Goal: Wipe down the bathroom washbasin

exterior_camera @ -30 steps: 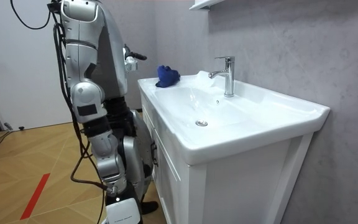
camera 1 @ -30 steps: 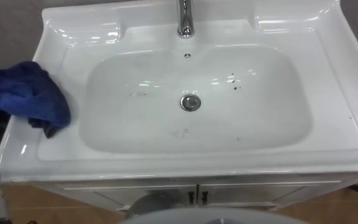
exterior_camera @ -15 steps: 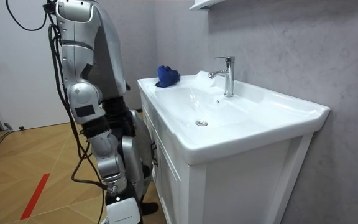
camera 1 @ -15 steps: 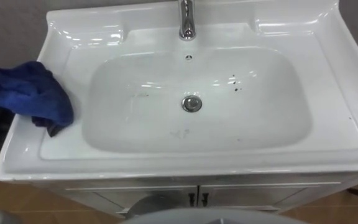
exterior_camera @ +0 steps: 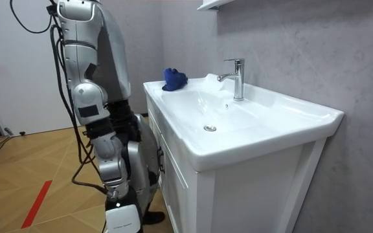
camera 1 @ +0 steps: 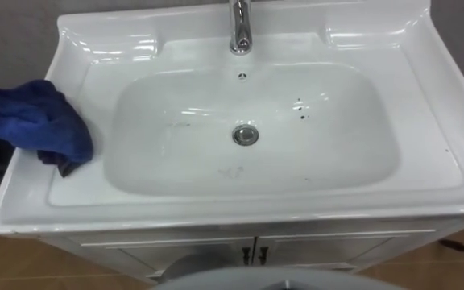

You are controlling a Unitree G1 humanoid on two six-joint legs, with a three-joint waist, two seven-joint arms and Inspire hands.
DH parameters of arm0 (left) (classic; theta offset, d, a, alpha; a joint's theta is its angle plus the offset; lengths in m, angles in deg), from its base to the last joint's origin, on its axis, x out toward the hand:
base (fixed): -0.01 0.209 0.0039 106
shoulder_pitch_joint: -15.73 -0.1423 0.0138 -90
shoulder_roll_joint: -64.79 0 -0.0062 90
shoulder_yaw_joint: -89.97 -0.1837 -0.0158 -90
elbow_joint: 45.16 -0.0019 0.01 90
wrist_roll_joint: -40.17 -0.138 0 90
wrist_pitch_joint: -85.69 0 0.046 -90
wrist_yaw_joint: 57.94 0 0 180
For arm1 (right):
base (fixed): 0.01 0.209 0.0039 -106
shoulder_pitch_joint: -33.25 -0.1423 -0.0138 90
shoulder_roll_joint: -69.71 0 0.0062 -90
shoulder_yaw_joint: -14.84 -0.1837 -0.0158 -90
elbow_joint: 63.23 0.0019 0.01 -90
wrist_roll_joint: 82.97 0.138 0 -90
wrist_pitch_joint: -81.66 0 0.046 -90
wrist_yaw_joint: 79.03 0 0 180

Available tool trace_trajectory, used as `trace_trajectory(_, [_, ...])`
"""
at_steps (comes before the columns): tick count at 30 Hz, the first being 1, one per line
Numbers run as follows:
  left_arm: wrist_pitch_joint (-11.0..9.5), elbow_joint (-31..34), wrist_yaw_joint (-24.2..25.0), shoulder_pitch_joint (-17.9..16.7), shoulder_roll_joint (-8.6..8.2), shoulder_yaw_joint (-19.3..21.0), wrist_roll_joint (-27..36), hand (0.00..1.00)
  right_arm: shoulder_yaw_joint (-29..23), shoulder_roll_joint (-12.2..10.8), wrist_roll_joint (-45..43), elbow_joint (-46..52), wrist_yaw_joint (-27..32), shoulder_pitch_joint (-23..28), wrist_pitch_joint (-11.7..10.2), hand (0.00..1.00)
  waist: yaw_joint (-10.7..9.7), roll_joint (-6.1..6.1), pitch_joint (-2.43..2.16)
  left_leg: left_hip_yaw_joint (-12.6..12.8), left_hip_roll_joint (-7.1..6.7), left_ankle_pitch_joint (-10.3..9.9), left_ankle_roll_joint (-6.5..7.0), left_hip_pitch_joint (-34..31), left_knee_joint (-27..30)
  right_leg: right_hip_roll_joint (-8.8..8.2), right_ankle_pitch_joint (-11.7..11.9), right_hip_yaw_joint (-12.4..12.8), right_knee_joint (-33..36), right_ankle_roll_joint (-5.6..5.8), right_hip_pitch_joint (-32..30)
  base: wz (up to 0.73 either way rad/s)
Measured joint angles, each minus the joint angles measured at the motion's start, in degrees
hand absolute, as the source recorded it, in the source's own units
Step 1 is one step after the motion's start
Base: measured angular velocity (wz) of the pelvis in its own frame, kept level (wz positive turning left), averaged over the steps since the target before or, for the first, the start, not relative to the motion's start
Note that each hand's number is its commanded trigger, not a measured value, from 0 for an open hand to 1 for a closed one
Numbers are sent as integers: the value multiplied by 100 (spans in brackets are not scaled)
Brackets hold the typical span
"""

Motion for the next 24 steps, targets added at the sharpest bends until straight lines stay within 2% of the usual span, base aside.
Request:
trace_trajectory(5, [233, -234, 774, 362, -1, -94, -765, 0, -1, -58, 49, 23, -10, -3, -6, 0, -31, -96, 41, 52, -4, -79, 33, -63, 55, 11, 31, 117, -18, 51, -76, -5])
trace_trajectory(8, [275, -311, 1121, 530, -4, -105, -1229, 0, -17, -83, 18, 67, -18, -48, -43, 0, -87, -64, 35, 71, 29, -81, 36, -136, 63, 48, 104, 182, 29, 37, -174, -9])
trace_trajectory(10, [392, -332, 1336, 593, -6, -109, -1486, 0, -124, -86, 25, 39, -67, -60, -44, 0, -172, -67, 46, 95, 47, -83, 38, -118, 61, 54, 114, 274, 98, 25, -218, -11])
trace_trajectory(17, [617, -381, 1774, 688, -41, -302, -1660, 0, -123, -84, 75, 44, -137, -43, -7, 0, -217, -4, 49, 165, 125, -95, 54, -85, 52, 135, 150, 608, 99, -23, -334, -24])
trace_trajectory(19, [732, -385, 1932, 696, -43, -326, -1853, 0, -118, -97, 66, -21, -133, -48, 12, 0, -321, -8, 50, 150, 115, -95, 55, -71, 58, 141, 153, 620, 72, -33, -338, -9])
trace_trajectory(22, [758, -381, 2123, 727, -41, -376, -1900, 0, -118, -99, 67, -93, -120, -35, 24, 0, -346, -10, 49, 234, 138, -76, 27, -50, 72, 128, 119, 620, 56, -35, -345, -6])
trace_trajectory(24, [884, -381, 2272, 757, -41, -396, -1902, 0, -117, -104, 51, -145, -112, -54, 107, 0, -395, -17, 51, 287, 142, -71, 34, -56, 69, 111, 120, 625, 54, -27, -364, -4])
